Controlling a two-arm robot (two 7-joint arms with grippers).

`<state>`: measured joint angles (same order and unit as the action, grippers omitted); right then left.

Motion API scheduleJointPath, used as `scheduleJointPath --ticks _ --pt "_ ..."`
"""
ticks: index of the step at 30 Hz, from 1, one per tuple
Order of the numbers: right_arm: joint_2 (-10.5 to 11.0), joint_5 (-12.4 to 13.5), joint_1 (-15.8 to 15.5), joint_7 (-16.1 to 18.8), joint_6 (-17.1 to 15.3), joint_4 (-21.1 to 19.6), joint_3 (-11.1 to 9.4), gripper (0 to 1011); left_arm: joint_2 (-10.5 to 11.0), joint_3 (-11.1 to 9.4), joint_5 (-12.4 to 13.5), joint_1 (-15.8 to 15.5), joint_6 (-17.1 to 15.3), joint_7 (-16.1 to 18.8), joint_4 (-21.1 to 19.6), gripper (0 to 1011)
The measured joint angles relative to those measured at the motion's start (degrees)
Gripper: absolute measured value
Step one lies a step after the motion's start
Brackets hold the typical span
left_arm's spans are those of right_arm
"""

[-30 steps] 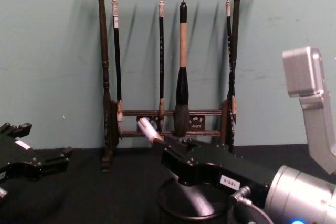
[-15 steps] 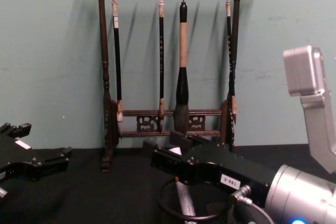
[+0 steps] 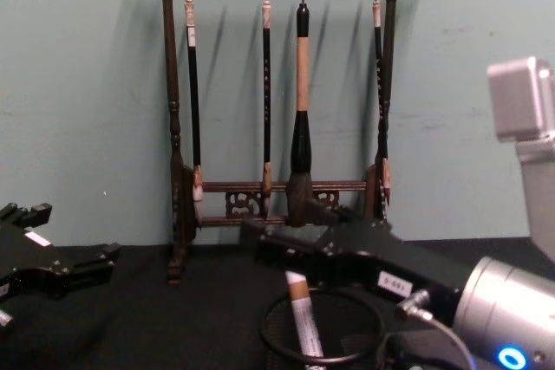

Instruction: Pick up the water-based marker from the table and place it into the pen holder.

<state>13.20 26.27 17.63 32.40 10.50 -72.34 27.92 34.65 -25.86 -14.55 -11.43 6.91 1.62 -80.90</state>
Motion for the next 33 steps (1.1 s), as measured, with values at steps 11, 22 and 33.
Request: scheduleJointPath --ticks 11,22,33 --pt "4.4 -2.7 -2.9 -7.9 -5.2 -7.9 -4.1 1002 0.0 0.0 0.0 0.0 0.0 0.0 0.0 1001" --pt "8.2 -5.0 -6.6 -14.6 -16.0 -13.7 -8.1 1002 0.0 0.0 0.0 0.0 0.0 0.0 0.0 1001" --pt "9.3 -8.6 -6.9 -15.6 -26.6 -14.7 -6.6 1002 0.0 0.0 0.0 0.0 0.0 0.0 0.0 1001"
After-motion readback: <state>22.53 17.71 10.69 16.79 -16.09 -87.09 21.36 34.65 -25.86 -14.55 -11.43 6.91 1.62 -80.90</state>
